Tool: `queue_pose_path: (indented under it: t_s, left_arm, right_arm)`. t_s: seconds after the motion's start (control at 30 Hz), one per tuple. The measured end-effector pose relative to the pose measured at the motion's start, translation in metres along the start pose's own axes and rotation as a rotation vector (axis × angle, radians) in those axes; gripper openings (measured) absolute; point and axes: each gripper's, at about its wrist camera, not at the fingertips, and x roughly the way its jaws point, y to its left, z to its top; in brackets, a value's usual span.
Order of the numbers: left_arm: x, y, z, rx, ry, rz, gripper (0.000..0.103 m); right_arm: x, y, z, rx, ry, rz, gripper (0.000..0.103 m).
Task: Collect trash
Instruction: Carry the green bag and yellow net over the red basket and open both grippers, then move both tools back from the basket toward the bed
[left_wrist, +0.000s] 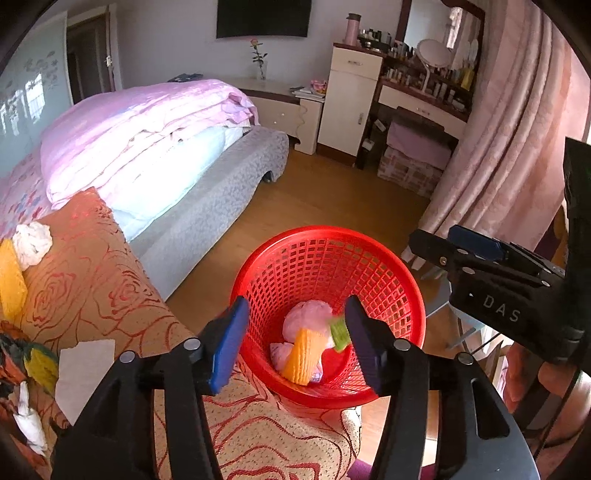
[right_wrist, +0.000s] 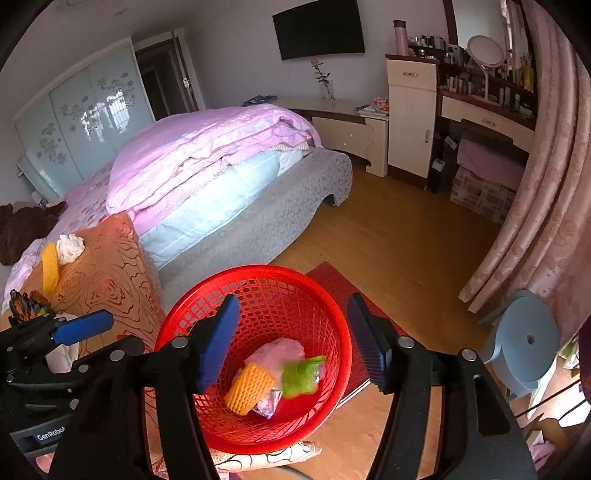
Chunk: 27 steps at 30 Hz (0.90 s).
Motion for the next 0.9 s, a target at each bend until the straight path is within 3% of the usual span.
queue_pose_path:
  t_s: [0.5, 0.73, 0.9]
  left_arm:
    - [-0.033, 0.014, -0.006, -0.041, -0.086, 0.066, 0.064]
    - [-0.056, 0.022, -0.008, -0.066, -0.136, 0.095, 0.075]
    - [-0.072, 0.030, -0.012, -0.097, -0.166, 0.115, 0.076]
  right_arm:
    - [-0.022, 0.014, 0.000, -0.057, -0.091, -0.013, 0.062]
    - [-0.040, 0.026, -0.001, -0.091, -0.172, 0.014, 0.078]
    - [-0.048, 0.034, 0.000, -0.103, -0.191, 0.029, 0.078]
